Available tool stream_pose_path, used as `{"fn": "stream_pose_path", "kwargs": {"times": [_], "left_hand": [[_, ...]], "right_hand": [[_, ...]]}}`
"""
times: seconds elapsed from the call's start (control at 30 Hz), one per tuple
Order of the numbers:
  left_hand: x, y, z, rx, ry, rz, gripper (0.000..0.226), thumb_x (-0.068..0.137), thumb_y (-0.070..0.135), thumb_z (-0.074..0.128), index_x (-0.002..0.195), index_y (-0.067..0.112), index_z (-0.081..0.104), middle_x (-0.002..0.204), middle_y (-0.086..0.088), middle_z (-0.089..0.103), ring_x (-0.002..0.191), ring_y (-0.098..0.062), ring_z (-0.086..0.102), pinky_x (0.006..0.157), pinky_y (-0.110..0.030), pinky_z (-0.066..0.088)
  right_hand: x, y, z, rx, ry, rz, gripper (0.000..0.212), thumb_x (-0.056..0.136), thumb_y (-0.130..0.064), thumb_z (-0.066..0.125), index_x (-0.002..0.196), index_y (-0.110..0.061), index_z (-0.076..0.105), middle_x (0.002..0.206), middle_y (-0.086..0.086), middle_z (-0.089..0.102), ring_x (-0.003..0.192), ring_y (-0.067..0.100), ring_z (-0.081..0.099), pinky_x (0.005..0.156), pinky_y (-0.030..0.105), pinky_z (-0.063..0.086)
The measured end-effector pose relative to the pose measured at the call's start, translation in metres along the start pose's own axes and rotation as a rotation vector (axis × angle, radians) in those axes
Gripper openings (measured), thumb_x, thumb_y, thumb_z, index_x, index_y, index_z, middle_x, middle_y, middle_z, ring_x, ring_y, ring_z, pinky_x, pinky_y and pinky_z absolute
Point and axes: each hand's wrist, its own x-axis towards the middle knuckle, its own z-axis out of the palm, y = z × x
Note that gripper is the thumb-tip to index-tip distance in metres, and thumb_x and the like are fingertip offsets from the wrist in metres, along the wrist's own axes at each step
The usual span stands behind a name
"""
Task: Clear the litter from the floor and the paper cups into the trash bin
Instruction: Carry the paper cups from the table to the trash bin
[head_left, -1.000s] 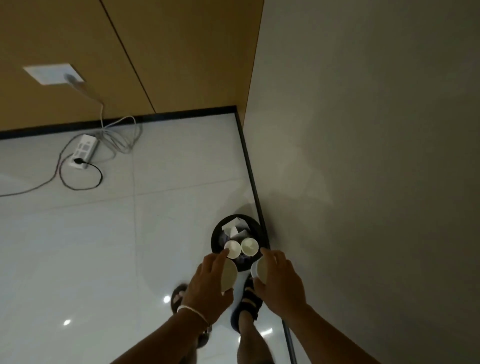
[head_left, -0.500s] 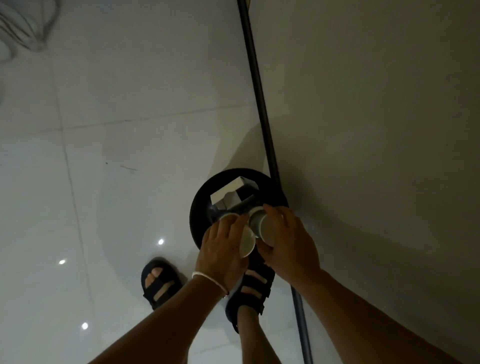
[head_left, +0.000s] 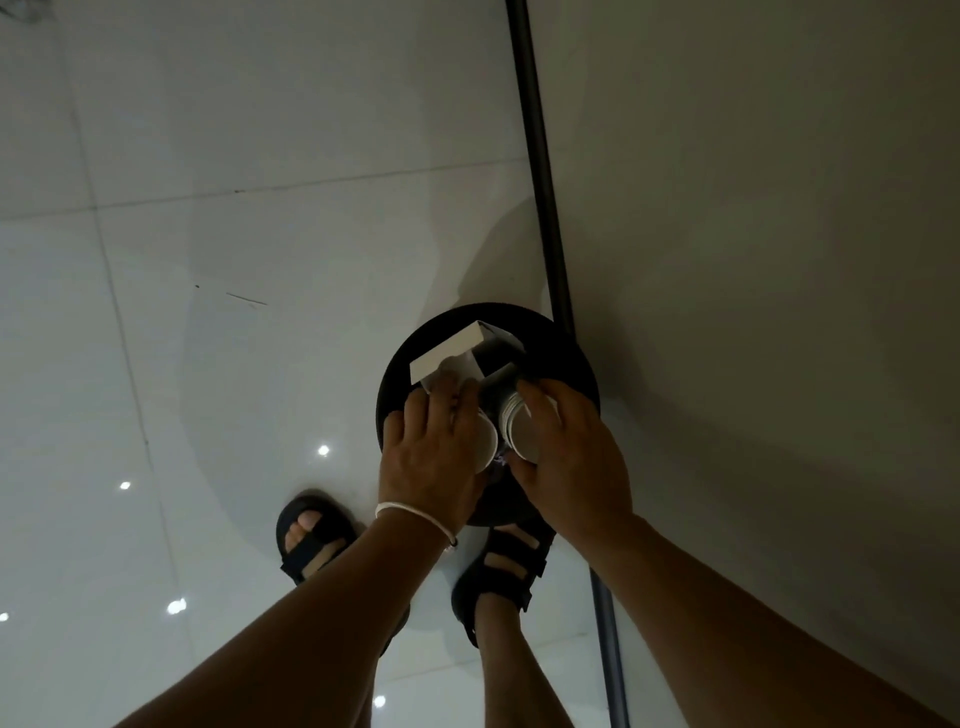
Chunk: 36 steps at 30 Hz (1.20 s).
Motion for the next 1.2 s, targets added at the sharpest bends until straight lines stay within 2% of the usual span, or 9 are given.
{"fn": "stream_pose_path", "kwargs": {"times": [0.17,0.33,0.43,0.53,0.67,0.77,0.87,1.07,1.2], "left_hand": [[0.004,-0.008,0.015,0.1,-0.019,0.059,0.098,0.062,0.059,0.071,0.14,0.008,0.041,0.142,-0.016,0.043,0.117,-0.037,0.049,0.081,-0.04,0.043],[0.003,-0.012,0.014,0.121,-0.059,0.079,0.105,0.059,0.064,0.069,0.142,0.009,0.038,0.144,-0.015,0.041,0.117,-0.035,0.049,0.083,-0.039,0.043],[-0.006,-0.012,-0.001,0.041,-0.081,0.096,0.095,0.066,0.064,0.065,0.139,0.009,0.042,0.137,-0.014,0.049,0.117,-0.035,0.051,0.087,-0.042,0.045],[-0.022,-0.018,-0.028,-0.092,-0.12,0.121,0.085,0.07,0.056,0.065,0.139,0.013,0.043,0.136,-0.01,0.049,0.12,-0.032,0.049,0.09,-0.041,0.045],[-0.048,-0.035,-0.089,-0.133,-0.158,0.091,0.082,0.078,0.052,0.059,0.146,0.016,0.03,0.148,-0.006,0.034,0.133,-0.027,0.035,0.102,-0.038,0.037],[-0.073,-0.053,-0.144,-0.073,-0.158,0.039,0.083,0.084,0.057,0.047,0.151,0.02,0.012,0.155,-0.005,0.018,0.141,-0.026,0.018,0.112,-0.038,0.024],[-0.1,-0.07,-0.203,-0.035,-0.128,-0.007,0.084,0.085,0.059,0.041,0.151,0.023,0.005,0.158,-0.003,0.011,0.144,-0.026,0.01,0.114,-0.043,0.019],[-0.167,-0.095,-0.315,-0.043,-0.004,-0.15,0.081,0.084,0.06,0.043,0.149,0.022,0.015,0.155,-0.004,0.02,0.142,-0.026,0.018,0.111,-0.045,0.026],[-0.225,-0.101,-0.372,-0.059,0.062,-0.273,0.08,0.084,0.06,0.042,0.149,0.022,0.015,0.155,-0.003,0.02,0.141,-0.025,0.019,0.11,-0.044,0.026]], "right_hand": [[0.003,0.004,0.011,-0.168,-0.008,-0.048,0.089,0.066,-0.047,0.085,0.139,-0.011,0.049,0.137,0.012,0.055,0.123,0.029,0.055,0.085,0.039,0.049],[0.002,0.004,0.01,-0.142,-0.077,-0.041,0.098,0.061,-0.046,0.088,0.142,-0.009,0.046,0.139,0.012,0.053,0.127,0.03,0.053,0.091,0.041,0.047],[-0.001,-0.001,-0.005,-0.068,-0.127,-0.021,0.099,0.066,-0.04,0.087,0.147,-0.01,0.038,0.146,0.013,0.046,0.134,0.031,0.045,0.097,0.043,0.045],[-0.009,-0.011,-0.029,-0.022,-0.182,0.003,0.099,0.076,-0.043,0.078,0.154,-0.015,0.024,0.155,0.01,0.031,0.143,0.028,0.03,0.108,0.041,0.037],[-0.023,-0.041,-0.075,-0.026,-0.277,0.014,0.093,0.086,-0.054,0.063,0.155,-0.023,0.01,0.161,0.005,0.017,0.149,0.024,0.013,0.115,0.036,0.026],[-0.034,-0.08,-0.121,-0.055,-0.288,-0.01,0.087,0.088,-0.059,0.056,0.155,-0.025,0.011,0.162,0.004,0.014,0.15,0.023,0.008,0.116,0.036,0.024],[-0.047,-0.126,-0.167,-0.063,-0.282,-0.036,0.083,0.089,-0.06,0.053,0.154,-0.029,0.013,0.162,0.002,0.015,0.15,0.023,0.008,0.115,0.037,0.026],[-0.078,-0.217,-0.249,-0.111,-0.314,-0.109,0.081,0.09,-0.06,0.049,0.155,-0.029,0.012,0.163,0.002,0.01,0.15,0.024,0.003,0.119,0.042,0.021],[-0.102,-0.273,-0.293,-0.161,-0.34,-0.246,0.079,0.089,-0.061,0.047,0.154,-0.03,0.014,0.162,0.002,0.014,0.149,0.024,0.006,0.118,0.047,0.021]]}}
